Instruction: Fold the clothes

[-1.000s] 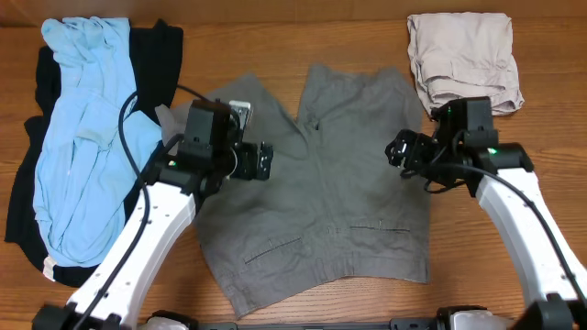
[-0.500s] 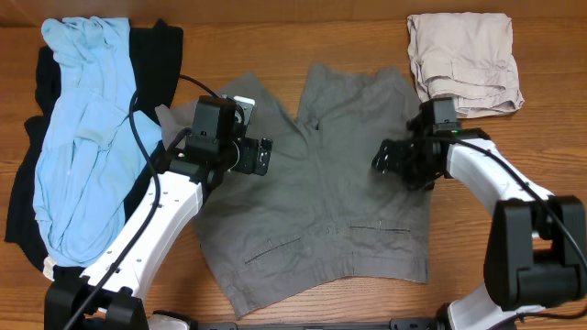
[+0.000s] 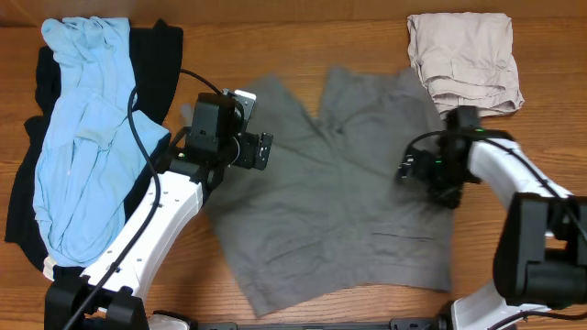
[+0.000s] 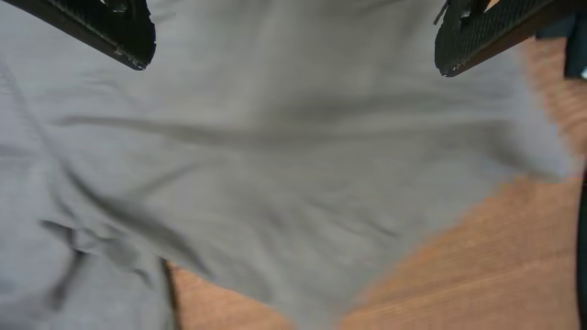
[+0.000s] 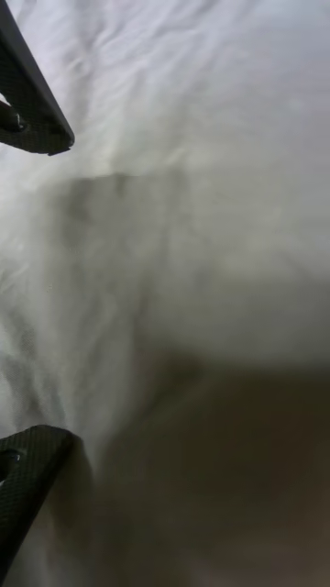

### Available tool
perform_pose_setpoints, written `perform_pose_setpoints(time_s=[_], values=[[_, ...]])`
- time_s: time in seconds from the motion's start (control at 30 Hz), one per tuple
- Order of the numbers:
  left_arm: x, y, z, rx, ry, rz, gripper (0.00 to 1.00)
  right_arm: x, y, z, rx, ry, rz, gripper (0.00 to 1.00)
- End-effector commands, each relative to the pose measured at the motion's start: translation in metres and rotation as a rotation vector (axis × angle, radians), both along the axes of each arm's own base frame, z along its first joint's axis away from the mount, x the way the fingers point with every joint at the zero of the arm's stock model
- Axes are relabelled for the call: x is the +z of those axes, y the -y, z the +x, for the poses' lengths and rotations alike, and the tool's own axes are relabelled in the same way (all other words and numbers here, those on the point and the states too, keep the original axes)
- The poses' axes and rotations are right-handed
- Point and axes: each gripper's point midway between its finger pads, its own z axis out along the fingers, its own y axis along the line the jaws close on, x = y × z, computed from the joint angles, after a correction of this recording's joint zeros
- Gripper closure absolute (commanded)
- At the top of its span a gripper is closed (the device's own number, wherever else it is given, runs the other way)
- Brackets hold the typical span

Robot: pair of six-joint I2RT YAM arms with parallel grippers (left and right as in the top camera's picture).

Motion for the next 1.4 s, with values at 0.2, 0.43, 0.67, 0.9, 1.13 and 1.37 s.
perform_pose_setpoints(time_s=[0.2, 0.43, 0.67, 0.9, 1.13, 1.37], values=[[0.010, 0.003, 0.011, -0.010, 0.051, 0.007, 0.00, 0.007, 0.039, -0.014, -0.058, -0.008, 0.077, 0.00], [0.024, -0.026, 0.017, 0.090, 0.010, -0.031, 0.00, 0.084, -0.004, 0.005, 0.128, 0.179, 0.045, 0.00], [0.051, -0.056, 0.022, 0.113, -0.002, -0.023, 0.00, 0.110, -0.080, 0.006, 0.342, 0.277, 0.059, 0.00], [0.009, -0.071, 0.042, 0.081, -0.048, 0.047, 0.00, 0.112, -0.096, 0.006, 0.354, 0.285, 0.071, 0.00], [-0.039, -0.085, 0.075, 0.078, -0.064, -0.001, 0.00, 0.108, -0.090, 0.000, 0.357, 0.253, 0.043, 0.00], [-0.064, -0.079, 0.095, 0.015, -0.030, -0.026, 0.04, 0.109, -0.090, 0.001, 0.357, 0.260, 0.042, 0.00]])
